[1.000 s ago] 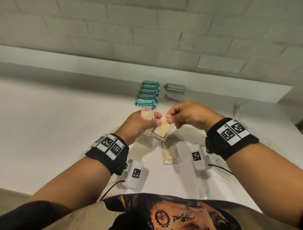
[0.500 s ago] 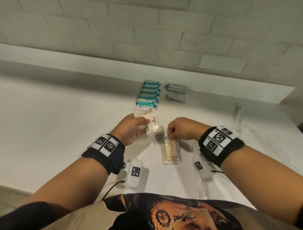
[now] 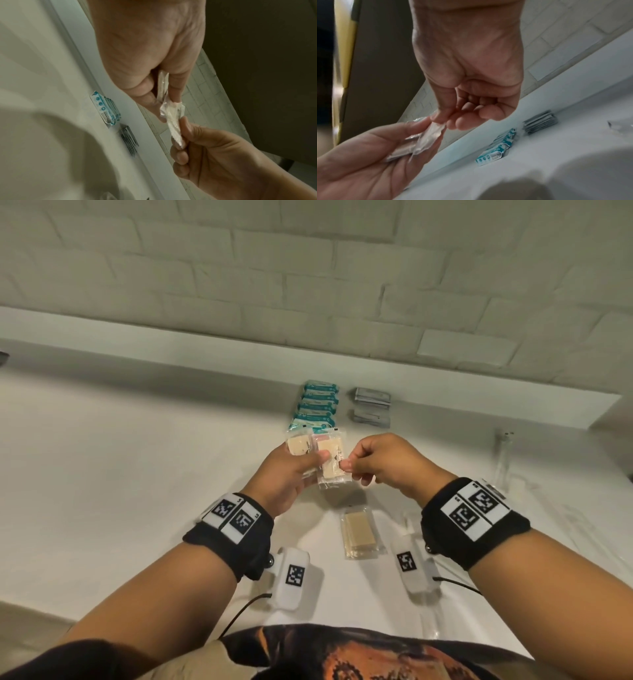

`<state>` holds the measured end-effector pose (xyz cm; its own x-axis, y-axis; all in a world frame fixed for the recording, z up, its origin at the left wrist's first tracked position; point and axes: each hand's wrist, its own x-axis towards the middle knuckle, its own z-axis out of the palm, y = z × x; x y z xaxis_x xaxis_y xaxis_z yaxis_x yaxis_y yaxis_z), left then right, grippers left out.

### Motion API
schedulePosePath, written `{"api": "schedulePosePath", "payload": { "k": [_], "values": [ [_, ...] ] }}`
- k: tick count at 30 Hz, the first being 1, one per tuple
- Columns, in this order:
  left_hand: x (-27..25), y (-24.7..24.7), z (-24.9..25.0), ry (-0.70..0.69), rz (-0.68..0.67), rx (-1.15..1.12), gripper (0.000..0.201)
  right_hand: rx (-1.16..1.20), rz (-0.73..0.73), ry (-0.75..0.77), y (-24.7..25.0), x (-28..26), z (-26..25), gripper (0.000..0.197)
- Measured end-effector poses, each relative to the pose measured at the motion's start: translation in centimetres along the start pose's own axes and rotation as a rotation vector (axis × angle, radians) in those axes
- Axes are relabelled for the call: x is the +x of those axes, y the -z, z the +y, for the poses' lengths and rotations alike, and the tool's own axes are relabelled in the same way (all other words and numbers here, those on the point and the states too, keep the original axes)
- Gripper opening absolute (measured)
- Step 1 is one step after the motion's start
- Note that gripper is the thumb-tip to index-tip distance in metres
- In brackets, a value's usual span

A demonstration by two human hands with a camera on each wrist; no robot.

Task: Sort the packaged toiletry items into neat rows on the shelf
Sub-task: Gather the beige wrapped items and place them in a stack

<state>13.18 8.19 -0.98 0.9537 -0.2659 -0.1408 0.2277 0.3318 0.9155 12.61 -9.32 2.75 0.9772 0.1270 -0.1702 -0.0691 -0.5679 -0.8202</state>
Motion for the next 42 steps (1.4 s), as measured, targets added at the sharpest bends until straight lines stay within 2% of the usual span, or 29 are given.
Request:
{"api": "schedulePosePath", "payload": {
  "k": [3, 5, 8, 10, 11, 14, 15, 17, 19, 21, 22, 25, 28, 29, 32, 33, 36, 37, 39, 42],
  "values": [
    [0.1, -0.2, 0.0, -0.005, 0.014, -0.016, 0.03, 0.011, -0.016, 0.068, 0.2, -0.4, 0.0, 0.014],
    [0.3, -0.2, 0.0, 0.028, 0.072, -0.016, 0.027, 0.023, 0.031, 0.114, 0.2, -0.4, -0.1, 0.014],
    [0.5, 0.4, 0.0, 0.225, 0.142, 0.006, 0.037, 0.046, 0.11, 0.151, 0.6, 0.0, 0.0, 0.023],
    [0.3, 0.7, 0.0, 0.357, 0.072, 0.02, 0.045, -0.049, 0.154, 0.222, 0.7, -0.1, 0.0, 0.023],
    [0.2, 0.7, -0.1, 0.379, 0.038, -0.003, 0.045, -0.127, 0.169, 0.286, 0.6, -0.2, 0.0, 0.019],
    [0.1, 0.5, -0.1, 0.292, -0.001, -0.116, 0.028, -0.397, 0.163, 0.438, 0.4, -0.2, 0.3, 0.009],
    [0.2, 0.4, -0.2, 0.247, -0.005, -0.105, 0.03, -0.437, 0.158, 0.453, 0.3, -0.1, 0.5, 0.01],
    [0.3, 0.2, -0.2, 0.171, 0.005, -0.03, 0.034, -0.35, 0.176, 0.414, 0.4, 0.0, 0.8, 0.015],
    [0.3, 0.1, -0.2, 0.101, 0.013, 0.045, 0.034, -0.123, 0.212, 0.297, 0.8, -0.1, 0.3, 0.024],
    [0.3, -0.1, -0.1, 0.053, 0.01, 0.125, 0.036, 0.045, 0.157, 0.143, 1.2, 0.0, -0.3, 0.033],
    [0.3, -0.3, -0.1, 0.041, 0.011, 0.159, 0.037, 0.059, 0.102, 0.081, 1.4, 0.0, -0.5, 0.031],
    [0.4, -0.5, -0.3, 0.041, 0.025, 0.233, 0.035, -0.067, 0.035, 0.042, 1.6, 0.2, -0.8, 0.01],
    [0.2, -0.4, -0.5, 0.057, -0.005, 0.259, 0.031, -0.112, -0.017, 0.064, 2.0, 0.3, -0.6, 0.007],
    [0.1, -0.3, -0.6, 0.065, -0.018, 0.252, 0.028, -0.137, -0.009, 0.067, 2.2, 0.4, -0.5, 0.006],
    [0.0, 0.3, -0.8, 0.08, -0.018, 0.199, 0.02, -0.346, 0.139, 0.05, 2.9, 0.8, 0.0, 0.009],
    [0.0, 0.5, -0.8, 0.087, -0.008, 0.169, 0.019, -0.375, 0.137, 0.041, 3.0, 0.9, 0.2, 0.011],
    [0.1, 0.8, -0.7, 0.112, 0.002, 0.112, 0.017, -0.466, -0.019, 0.018, 2.3, 0.6, 0.5, 0.006],
    [0.1, 0.8, -0.7, 0.126, 0.007, 0.113, 0.02, -0.541, -0.095, 0.016, 1.8, 0.4, 0.7, 0.009],
    [0.3, 0.9, -0.6, 0.173, 0.013, 0.082, 0.041, -0.699, -0.221, 0.0, 0.5, 0.3, 1.2, 0.015],
    [0.9, 1.3, -0.8, 0.273, 0.025, -0.063, 0.077, -0.732, -0.241, -0.05, -0.6, 0.4, 2.4, 0.018]
  ]
}}
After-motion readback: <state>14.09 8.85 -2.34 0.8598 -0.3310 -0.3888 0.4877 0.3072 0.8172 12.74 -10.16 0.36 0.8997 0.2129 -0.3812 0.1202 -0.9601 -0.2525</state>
